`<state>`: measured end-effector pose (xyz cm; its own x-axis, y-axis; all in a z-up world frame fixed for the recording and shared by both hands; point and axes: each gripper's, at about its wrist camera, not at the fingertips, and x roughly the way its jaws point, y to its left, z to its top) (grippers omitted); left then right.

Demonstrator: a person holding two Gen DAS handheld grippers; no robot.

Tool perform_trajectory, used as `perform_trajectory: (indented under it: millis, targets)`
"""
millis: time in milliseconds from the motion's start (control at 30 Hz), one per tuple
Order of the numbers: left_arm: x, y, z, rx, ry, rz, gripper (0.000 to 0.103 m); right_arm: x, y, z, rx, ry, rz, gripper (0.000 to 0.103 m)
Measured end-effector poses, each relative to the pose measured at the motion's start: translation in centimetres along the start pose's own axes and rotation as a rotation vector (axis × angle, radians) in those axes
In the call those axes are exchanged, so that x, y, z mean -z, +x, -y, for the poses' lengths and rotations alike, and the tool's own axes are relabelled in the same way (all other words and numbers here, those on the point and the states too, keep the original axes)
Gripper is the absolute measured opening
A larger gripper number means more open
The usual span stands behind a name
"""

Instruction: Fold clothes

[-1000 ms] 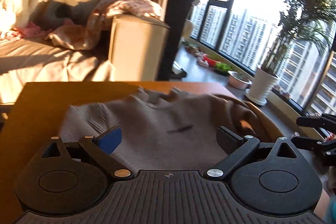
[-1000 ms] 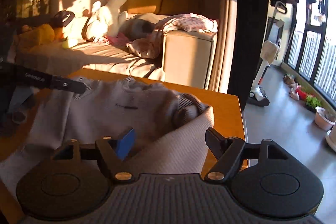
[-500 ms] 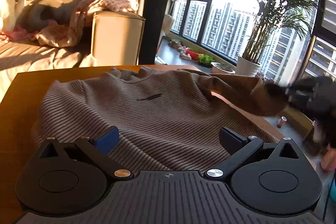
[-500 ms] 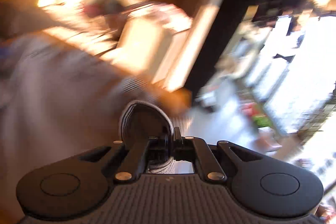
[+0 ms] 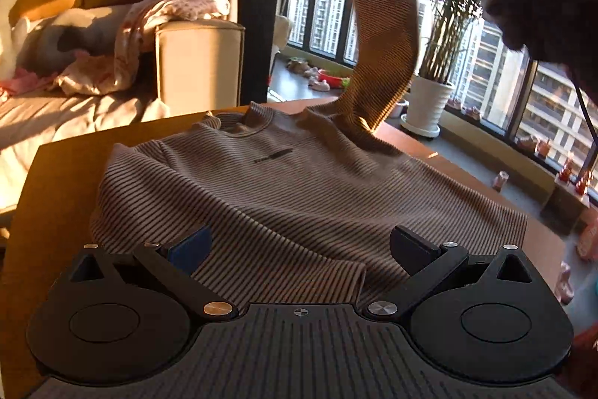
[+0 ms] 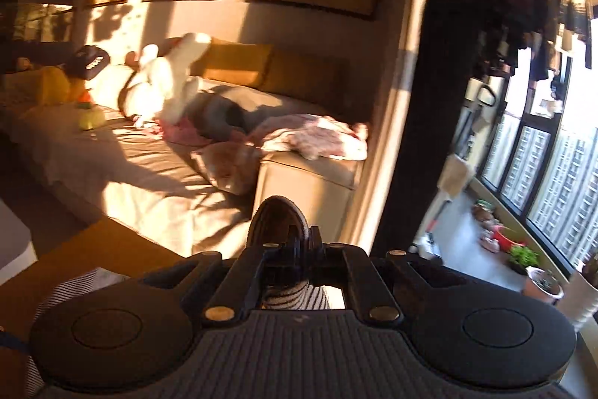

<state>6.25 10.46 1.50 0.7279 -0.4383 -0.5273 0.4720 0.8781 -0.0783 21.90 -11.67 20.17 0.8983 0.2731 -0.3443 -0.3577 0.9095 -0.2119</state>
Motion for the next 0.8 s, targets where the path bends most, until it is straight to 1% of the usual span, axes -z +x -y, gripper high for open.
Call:
perform_trajectory:
  millis: [67,133,267,333,400,467,533,600,700,733,800]
  targets:
    - [0.6,-0.6,0.5,-0.004,0.036,-0.004,0.103,-0.8,1.9,-3.0,-0.061,-0.021,-0.008,0.003]
    - [1.2,-1.1,0.7,-0.004,0.056,-0.004,0.103,-1.2,3.0,-5.7,-0.103,-0.045,-0.016,0.003]
    - [2.0,-1.8,1.1,-0.002,0.091,-0.009,0.103,-1.2,5.3,-8.5,-0.158,-0.043,-0.037,0.003]
    - [2.3,-1.8,1.3,-0.006,0.116,-0.008,0.103,-1.0,5.9,-9.1,-0.168,-0.029,-0.045,0.004]
    - [2.5,-1.7,1.5,-0.016,0.141,-0.008,0.103,-0.8,6.3,-9.5,-0.177,-0.012,-0.052,0.004]
    - [2.7,-1.6,1.7,-0.026,0.156,-0.01,0.103,-0.6,6.2,-9.3,-0.181,0.008,-0.052,0.012]
    - [2.9,-1.5,1.8,-0.035,0.168,-0.012,0.103,-0.3,5.6,-8.8,-0.182,0.014,-0.043,0.025]
    - [3.0,-1.4,2.0,-0.042,0.184,-0.015,0.103,0.4,4.7,-8.2,-0.194,0.04,-0.052,0.033]
    - [3.2,-1.5,2.4,-0.055,0.241,-0.003,0.103,2.0,2.9,-7.1,-0.224,0.098,-0.087,0.034]
    - [3.4,-1.5,2.7,-0.065,0.265,0.004,0.102,3.0,2.0,-6.8,-0.246,0.13,-0.115,0.034]
    - [3.6,-1.4,3.1,-0.087,0.307,0.015,0.092,5.4,0.3,-6.7,-0.301,0.198,-0.177,0.034]
